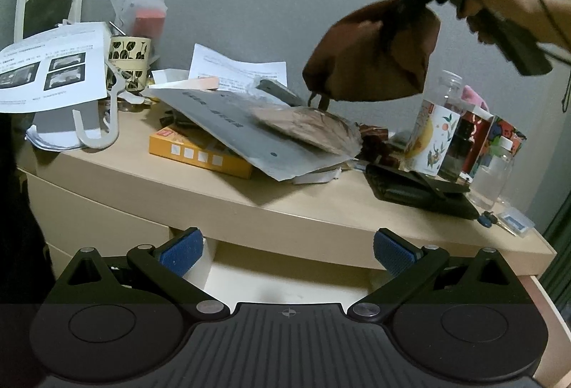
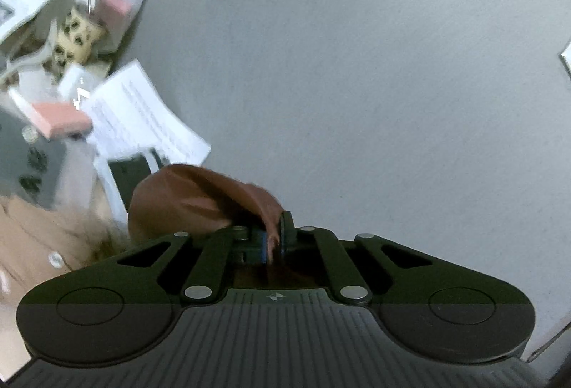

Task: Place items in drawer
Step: 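Lift the brown bag off the dresser top with the right gripper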

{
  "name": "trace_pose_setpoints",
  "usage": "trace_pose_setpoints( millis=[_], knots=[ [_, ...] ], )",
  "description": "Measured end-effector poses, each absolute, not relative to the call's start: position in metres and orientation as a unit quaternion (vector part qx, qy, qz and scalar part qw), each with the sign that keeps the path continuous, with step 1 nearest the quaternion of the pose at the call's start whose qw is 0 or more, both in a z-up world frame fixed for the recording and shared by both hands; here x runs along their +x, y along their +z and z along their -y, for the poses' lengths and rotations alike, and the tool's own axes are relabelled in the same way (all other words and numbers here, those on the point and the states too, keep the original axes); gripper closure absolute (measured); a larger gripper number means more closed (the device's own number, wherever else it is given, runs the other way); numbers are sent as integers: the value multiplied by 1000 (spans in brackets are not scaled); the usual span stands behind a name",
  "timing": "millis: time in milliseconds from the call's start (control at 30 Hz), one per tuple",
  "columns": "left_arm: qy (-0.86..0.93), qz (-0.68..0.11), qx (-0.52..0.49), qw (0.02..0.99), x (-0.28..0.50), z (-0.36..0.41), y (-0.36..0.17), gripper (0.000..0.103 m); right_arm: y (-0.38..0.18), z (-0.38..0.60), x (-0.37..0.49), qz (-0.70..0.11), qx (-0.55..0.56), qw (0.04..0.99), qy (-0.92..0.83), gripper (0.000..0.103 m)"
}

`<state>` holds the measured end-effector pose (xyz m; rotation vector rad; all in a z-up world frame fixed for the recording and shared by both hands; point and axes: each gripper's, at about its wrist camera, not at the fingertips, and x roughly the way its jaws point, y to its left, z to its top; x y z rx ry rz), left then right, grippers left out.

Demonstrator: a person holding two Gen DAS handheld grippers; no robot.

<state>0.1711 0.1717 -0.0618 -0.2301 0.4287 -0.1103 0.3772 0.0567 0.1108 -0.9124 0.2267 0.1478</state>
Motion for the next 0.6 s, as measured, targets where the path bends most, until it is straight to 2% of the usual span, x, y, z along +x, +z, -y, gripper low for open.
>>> trace_pose_setpoints(
  millis=[300, 600],
  knots=[
    [-67, -199, -140, 967, 165, -178, -57, 0, 147, -42, 310, -96, -416, 897, 116, 102],
    [-82, -187, -158, 966, 157, -176, -53, 0, 99, -11, 280, -175, -380, 897, 143, 103]
  ],
)
